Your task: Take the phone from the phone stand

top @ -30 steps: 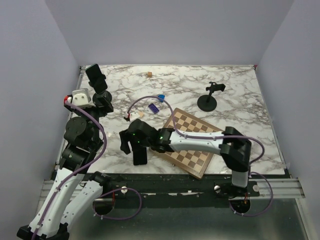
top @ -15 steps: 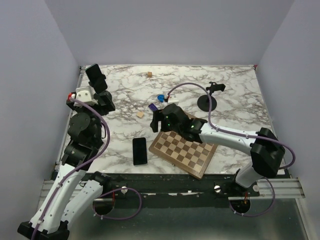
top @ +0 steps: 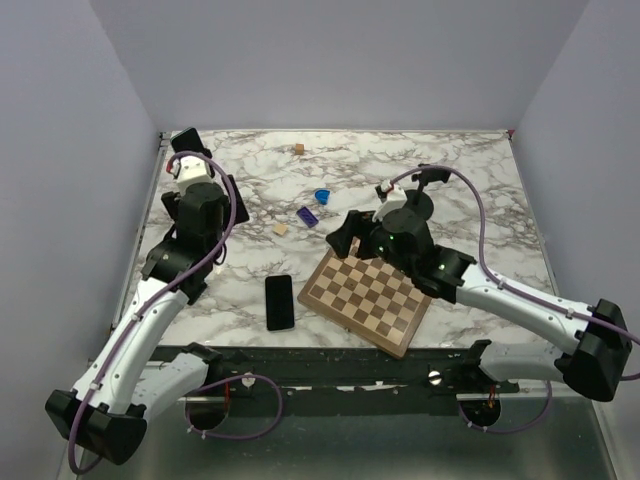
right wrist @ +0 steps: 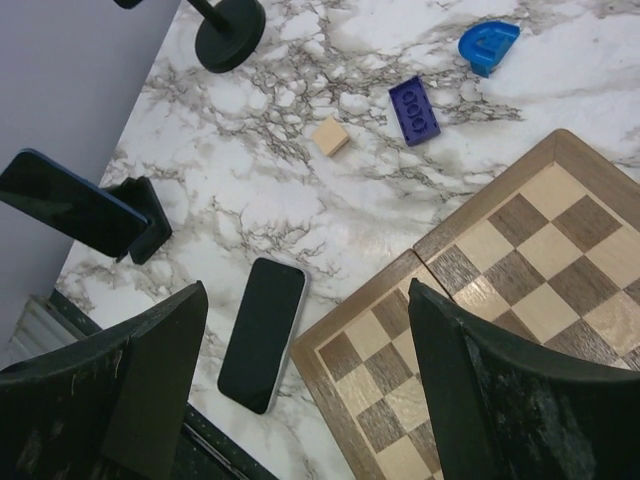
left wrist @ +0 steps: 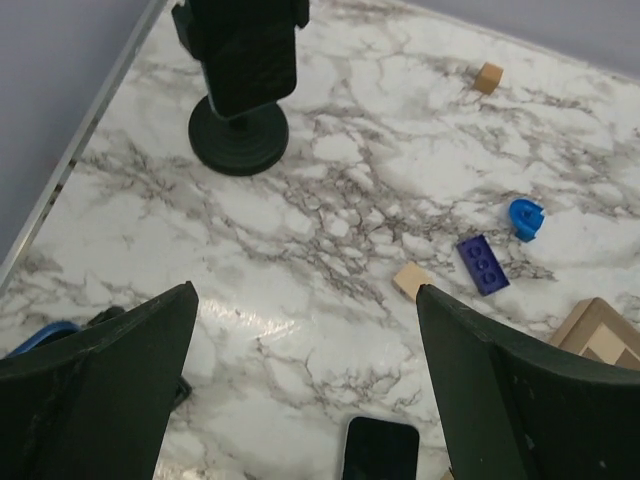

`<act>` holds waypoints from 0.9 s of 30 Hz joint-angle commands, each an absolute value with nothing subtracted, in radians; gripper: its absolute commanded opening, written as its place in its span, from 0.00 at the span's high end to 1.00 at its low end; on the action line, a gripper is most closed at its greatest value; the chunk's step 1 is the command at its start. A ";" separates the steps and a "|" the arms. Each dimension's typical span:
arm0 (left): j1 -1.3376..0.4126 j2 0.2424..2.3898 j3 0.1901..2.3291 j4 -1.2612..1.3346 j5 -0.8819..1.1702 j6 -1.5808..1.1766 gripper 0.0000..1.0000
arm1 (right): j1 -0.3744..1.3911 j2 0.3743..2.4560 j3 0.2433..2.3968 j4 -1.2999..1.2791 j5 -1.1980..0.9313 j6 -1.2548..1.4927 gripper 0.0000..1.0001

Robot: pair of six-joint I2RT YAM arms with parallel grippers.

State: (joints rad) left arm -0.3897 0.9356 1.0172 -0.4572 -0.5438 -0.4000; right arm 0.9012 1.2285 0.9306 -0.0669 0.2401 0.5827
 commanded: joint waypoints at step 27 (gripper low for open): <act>-0.114 1.128 1.017 -1.179 -0.854 -1.240 0.01 | 0.894 1.102 0.772 0.039 0.184 0.522 0.11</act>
